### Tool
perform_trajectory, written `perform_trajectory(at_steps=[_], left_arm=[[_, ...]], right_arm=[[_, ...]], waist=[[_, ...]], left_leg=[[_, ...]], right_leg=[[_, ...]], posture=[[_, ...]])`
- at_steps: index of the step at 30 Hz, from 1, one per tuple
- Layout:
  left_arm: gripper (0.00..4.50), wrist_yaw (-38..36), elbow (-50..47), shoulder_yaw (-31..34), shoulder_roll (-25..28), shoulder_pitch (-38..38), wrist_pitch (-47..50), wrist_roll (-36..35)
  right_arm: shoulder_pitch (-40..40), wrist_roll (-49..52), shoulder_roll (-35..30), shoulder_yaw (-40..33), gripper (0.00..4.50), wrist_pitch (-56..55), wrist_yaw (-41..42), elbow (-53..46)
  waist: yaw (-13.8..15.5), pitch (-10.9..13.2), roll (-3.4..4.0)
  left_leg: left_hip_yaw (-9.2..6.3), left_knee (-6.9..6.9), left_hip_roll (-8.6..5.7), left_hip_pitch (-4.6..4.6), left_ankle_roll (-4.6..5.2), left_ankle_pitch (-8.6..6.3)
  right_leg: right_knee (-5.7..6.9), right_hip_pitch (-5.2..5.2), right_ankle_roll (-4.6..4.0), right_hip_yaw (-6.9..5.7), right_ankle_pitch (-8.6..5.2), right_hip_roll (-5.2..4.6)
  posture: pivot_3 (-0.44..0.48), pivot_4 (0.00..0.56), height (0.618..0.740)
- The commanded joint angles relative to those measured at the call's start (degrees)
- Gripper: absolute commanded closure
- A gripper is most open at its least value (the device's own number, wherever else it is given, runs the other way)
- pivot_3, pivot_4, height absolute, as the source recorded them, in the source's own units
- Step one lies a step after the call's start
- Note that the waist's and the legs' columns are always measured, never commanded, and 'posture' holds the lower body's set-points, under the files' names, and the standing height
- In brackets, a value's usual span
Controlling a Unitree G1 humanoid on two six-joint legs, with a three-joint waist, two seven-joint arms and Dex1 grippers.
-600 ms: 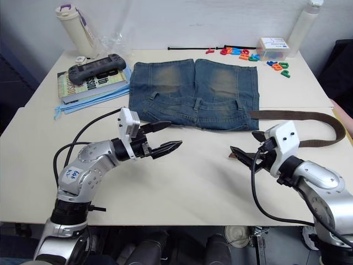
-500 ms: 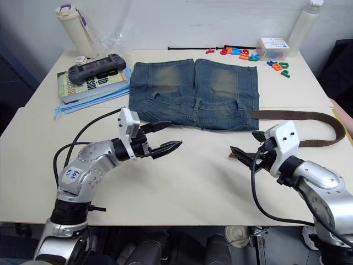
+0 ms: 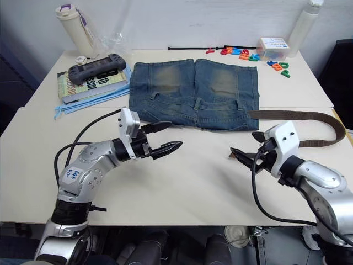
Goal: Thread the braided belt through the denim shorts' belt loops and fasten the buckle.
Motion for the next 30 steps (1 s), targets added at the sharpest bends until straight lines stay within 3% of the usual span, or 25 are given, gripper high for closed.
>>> perform_trajectory(at_steps=[1, 11, 20, 23, 30], left_arm=[[0.04, -0.34, -1.99, -0.06, -0.16, -0.22, -0.33, -1.03], [0.04, -0.15, -2.14, -0.52, -0.51, -0.21, -0.32, -1.02], [0.04, 0.77, -3.35, -0.58, -0.62, 0.85, -0.15, -0.94], [0.00, 1.24, -4.13, -0.35, -0.38, 1.56, 0.06, -1.02], [0.00, 1.59, -4.48, -0.06, -0.04, 1.88, 0.33, -1.11]], right_arm=[[-0.68, -1.72, -5.09, 1.94, 0.00, 1.32, 2.35, 0.51], [-10.47, -9.59, -14.78, 13.15, 0.00, 4.61, 5.93, 15.16], [-15.34, -15.00, -17.91, 22.70, 0.00, 4.16, 13.11, 23.84], [-16.12, -15.46, -17.50, 23.17, 0.90, 4.38, 13.94, 25.13], [-16.23, -15.49, -16.89, 22.88, 3.70, 3.56, 15.55, 24.98]], waist=[[-0.02, 0.00, 0.00], [-0.09, 0.01, -0.01], [-0.22, 0.01, -0.02], [-0.21, 0.01, -0.02], [0.03, 0.01, -0.02]], left_leg=[[0.00, 0.00, 0.00, 0.00, 0.00, 0.00], [0.03, 0.02, 0.00, 0.00, 0.01, 0.00], [0.06, 0.02, 0.02, 0.00, 0.00, 0.00], [0.05, 0.02, 0.03, 0.00, 0.00, -0.01], [0.04, 0.10, 0.02, 0.00, -0.01, -0.01]], right_leg=[[-0.01, 0.00, 0.00, 0.00, 0.00, 0.00], [-0.03, 0.00, 0.00, 0.00, 0.00, -0.01], [-0.06, 0.00, 0.00, 0.00, 0.00, 0.00], [-0.06, 0.01, 0.00, 0.00, 0.00, 0.01], [-0.07, 0.04, 0.00, 0.00, 0.00, 0.01]], posture=[[0.000, 0.150, 0.714], [0.000, 0.150, 0.714], [0.000, 0.150, 0.714], [0.000, 0.150, 0.714], [0.000, 0.150, 0.714]])
